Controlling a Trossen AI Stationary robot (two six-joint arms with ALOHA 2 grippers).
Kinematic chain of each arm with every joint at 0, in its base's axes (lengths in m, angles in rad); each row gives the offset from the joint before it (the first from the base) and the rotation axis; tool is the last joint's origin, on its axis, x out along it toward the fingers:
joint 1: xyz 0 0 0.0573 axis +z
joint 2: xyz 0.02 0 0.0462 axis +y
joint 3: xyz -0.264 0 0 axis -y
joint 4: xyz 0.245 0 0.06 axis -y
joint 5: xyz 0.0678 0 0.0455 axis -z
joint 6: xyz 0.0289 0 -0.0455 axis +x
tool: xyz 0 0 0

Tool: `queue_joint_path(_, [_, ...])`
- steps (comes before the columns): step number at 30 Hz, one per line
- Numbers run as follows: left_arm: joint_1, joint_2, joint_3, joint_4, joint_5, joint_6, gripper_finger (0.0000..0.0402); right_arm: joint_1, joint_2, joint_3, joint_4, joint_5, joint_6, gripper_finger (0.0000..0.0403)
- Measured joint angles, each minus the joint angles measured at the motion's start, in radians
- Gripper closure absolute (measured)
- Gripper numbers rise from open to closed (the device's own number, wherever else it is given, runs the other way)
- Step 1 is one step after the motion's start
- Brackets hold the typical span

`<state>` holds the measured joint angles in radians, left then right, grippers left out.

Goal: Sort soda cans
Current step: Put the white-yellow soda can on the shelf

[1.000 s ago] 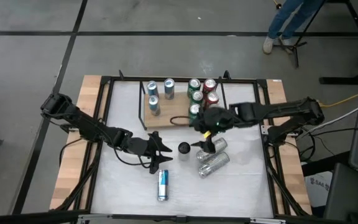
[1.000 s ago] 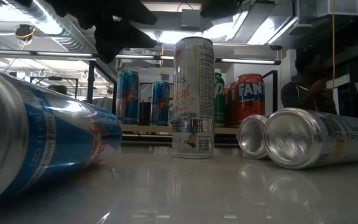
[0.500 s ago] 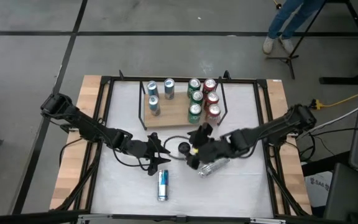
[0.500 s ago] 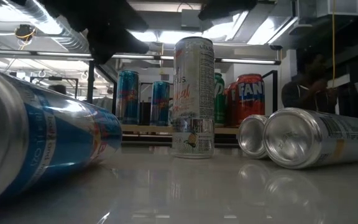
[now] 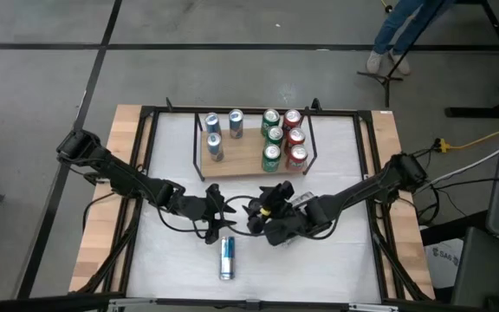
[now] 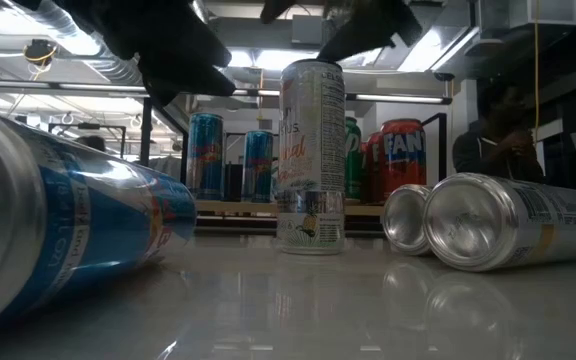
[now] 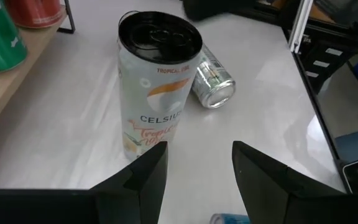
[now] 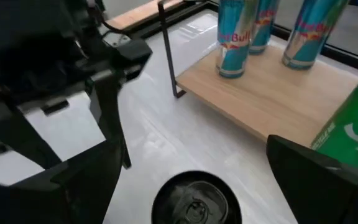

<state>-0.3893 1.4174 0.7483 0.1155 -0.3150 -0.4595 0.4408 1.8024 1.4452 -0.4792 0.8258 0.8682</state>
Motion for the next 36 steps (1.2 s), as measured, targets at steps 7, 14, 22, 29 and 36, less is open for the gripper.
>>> queue_joint_path(7, [0.000, 0.000, 0.000, -0.005, -0.011, 0.000, 0.0227, 0.000, 0.045, 0.000, 0.025, 0.043, 0.017, 0.0022])
queue_joint_path(14, [0.000, 0.000, 0.000, -0.008, -0.014, 0.001, 0.0227, 0.000, 0.073, 0.000, 0.029, 0.054, 0.065, 0.0022])
queue_joint_path(22, [0.000, 0.000, 0.000, -0.011, -0.016, 0.001, 0.0227, 0.000, 0.088, 0.000, 0.023, 0.062, 0.073, 0.0022])
queue_joint_path(29, [0.000, 0.000, 0.000, -0.013, -0.016, 0.001, 0.0227, 0.000, 0.093, 0.000, -0.004, 0.073, 0.074, 0.0022])
queue_joint_path(36, [0.000, 0.000, 0.000, -0.013, -0.017, 0.001, 0.0227, 0.000, 0.093, 0.000, -0.010, 0.072, 0.074, 0.0022])
